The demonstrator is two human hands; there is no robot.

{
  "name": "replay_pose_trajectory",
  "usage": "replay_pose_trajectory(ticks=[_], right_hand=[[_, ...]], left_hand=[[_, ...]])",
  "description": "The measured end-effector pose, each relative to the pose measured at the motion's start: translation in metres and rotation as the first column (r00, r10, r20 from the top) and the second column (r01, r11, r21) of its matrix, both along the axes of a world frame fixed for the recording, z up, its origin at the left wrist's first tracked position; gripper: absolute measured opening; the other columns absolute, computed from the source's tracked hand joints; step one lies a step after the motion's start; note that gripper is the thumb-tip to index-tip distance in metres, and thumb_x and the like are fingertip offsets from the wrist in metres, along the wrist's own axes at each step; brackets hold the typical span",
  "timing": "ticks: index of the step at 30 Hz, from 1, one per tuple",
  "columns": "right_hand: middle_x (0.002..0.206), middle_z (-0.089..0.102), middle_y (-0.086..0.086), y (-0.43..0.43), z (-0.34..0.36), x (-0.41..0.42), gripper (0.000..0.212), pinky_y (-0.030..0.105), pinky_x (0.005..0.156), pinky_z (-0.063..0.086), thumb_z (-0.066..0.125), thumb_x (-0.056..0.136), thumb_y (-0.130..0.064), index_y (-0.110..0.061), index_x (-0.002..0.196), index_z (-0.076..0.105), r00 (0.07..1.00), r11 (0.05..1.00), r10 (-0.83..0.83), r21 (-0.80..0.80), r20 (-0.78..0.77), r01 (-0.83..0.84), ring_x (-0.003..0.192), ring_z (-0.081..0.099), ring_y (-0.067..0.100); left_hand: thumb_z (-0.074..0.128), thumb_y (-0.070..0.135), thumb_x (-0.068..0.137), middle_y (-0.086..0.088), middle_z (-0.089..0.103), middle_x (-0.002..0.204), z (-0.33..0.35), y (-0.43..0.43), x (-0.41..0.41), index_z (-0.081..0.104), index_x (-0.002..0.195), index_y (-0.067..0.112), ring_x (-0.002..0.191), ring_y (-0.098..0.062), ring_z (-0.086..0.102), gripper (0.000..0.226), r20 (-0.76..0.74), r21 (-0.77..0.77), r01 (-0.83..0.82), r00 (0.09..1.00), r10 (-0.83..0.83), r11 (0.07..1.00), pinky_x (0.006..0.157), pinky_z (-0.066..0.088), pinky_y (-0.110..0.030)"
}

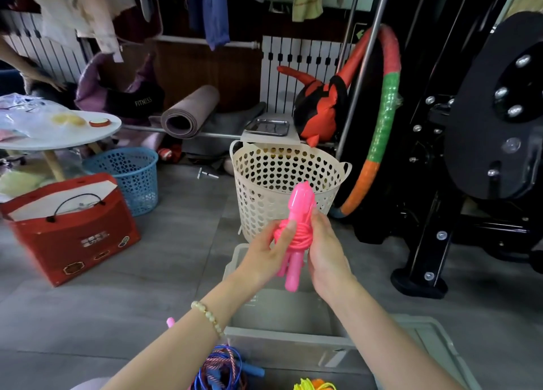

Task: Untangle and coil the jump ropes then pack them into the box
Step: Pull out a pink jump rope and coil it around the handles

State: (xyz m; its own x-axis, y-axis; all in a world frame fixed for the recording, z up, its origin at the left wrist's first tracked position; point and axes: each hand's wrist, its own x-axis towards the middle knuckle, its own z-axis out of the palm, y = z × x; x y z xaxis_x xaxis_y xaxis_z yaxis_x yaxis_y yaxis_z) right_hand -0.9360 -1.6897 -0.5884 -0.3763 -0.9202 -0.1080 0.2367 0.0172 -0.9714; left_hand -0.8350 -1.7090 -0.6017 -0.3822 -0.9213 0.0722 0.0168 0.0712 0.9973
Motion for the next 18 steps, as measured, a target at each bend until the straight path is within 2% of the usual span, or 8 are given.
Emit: replay_pose_trajectory(ticks=[2,4,6,8,10,13,16,18], right_hand=[[0.105,0.066,0.005,0.0,0.0,0.007,0.026,0.031,0.084,0.051,0.042,0.097,-0.04,-0.024,0.111,0.055,0.999,0.998,-0.052,-0.041,-0.014,0.051,0.096,0.065,0.019],[0.103,0.065,0.002,0.0,-0.004,0.016,0.02,0.025,0.08,0.051,0.044,0.097,-0.038,-0.025,0.105,0.056,0.995,0.993,-0.081,-0.087,-0.061,0.075,0.094,0.065,0.016],[0.105,0.066,-0.003,0.0,-0.005,0.02,0.021,0.019,0.078,0.05,0.04,0.099,-0.033,-0.026,0.107,0.058,0.999,0.994,-0.043,-0.102,-0.01,0.042,0.096,0.064,0.011],[0.113,0.068,-0.002,0.0,-0.002,0.016,0.028,0.024,0.087,0.051,0.039,0.1,-0.026,-0.022,0.117,0.061,0.997,0.989,0.036,-0.147,0.066,-0.026,0.105,0.064,0.014],[0.116,0.068,0.0,0.0,0.002,0.01,0.029,0.024,0.092,0.051,0.046,0.098,-0.018,-0.015,0.123,0.061,0.989,0.982,0.064,-0.185,0.13,-0.04,0.107,0.064,0.013],[0.108,0.07,0.003,0.003,0.005,0.006,0.027,0.02,0.085,0.054,0.057,0.091,-0.007,-0.008,0.117,0.064,0.989,0.982,-0.007,-0.188,0.147,0.034,0.101,0.067,0.015],[0.096,0.072,-0.002,0.005,0.007,-0.001,0.021,0.021,0.085,0.054,0.065,0.085,-0.006,-0.012,0.105,0.068,0.989,0.987,-0.063,-0.141,0.133,0.082,0.09,0.069,0.01],[0.094,0.071,0.0,0.005,0.009,-0.007,0.02,0.022,0.086,0.053,0.065,0.083,-0.007,-0.011,0.103,0.068,0.972,0.995,-0.022,-0.093,0.234,0.045,0.084,0.067,0.008]], left_hand=[[0.05,0.059,0.074,-0.011,0.069,0.099,-0.001,0.001,0.0,0.061,0.108,0.013,0.086,-0.016,0.066,0.059,0.041,-0.041,-0.035,0.998,0.036,0.999,0.074,0.052,-0.02],[0.057,0.06,0.071,-0.009,0.071,0.087,-0.001,0.004,-0.003,0.064,0.098,0.011,0.077,-0.012,0.065,0.056,-0.015,0.019,-0.092,0.996,0.092,0.996,0.067,0.052,-0.019],[0.058,0.055,0.079,-0.002,0.07,0.073,0.002,0.003,-0.004,0.066,0.088,0.012,0.067,-0.01,0.065,0.045,-0.079,0.137,-0.135,0.986,0.147,0.981,0.062,0.051,-0.02],[0.056,0.053,0.084,0.001,0.067,0.063,0.007,-0.002,-0.002,0.067,0.083,0.014,0.057,-0.011,0.062,0.041,-0.137,0.224,-0.159,0.972,0.193,0.961,0.06,0.05,-0.024],[0.053,0.053,0.087,0.001,0.061,0.054,0.011,-0.007,0.002,0.064,0.079,0.013,0.048,-0.01,0.056,0.042,-0.154,0.251,-0.165,0.966,0.207,0.954,0.051,0.047,-0.022],[0.051,0.054,0.089,0.0,0.057,0.052,0.011,-0.006,0.002,0.06,0.079,0.012,0.044,-0.011,0.052,0.044,-0.161,0.314,-0.127,0.969,0.185,0.941,0.047,0.045,-0.022],[0.051,0.057,0.088,-0.003,0.057,0.058,0.011,-0.006,0.003,0.062,0.088,0.01,0.047,-0.014,0.052,0.048,-0.182,0.369,-0.047,0.976,0.121,0.928,0.05,0.046,-0.025],[0.05,0.058,0.088,-0.004,0.054,0.058,0.014,-0.007,0.004,0.061,0.093,0.01,0.047,-0.015,0.05,0.049,-0.246,0.427,0.047,0.967,0.065,0.903,0.049,0.048,-0.025]])
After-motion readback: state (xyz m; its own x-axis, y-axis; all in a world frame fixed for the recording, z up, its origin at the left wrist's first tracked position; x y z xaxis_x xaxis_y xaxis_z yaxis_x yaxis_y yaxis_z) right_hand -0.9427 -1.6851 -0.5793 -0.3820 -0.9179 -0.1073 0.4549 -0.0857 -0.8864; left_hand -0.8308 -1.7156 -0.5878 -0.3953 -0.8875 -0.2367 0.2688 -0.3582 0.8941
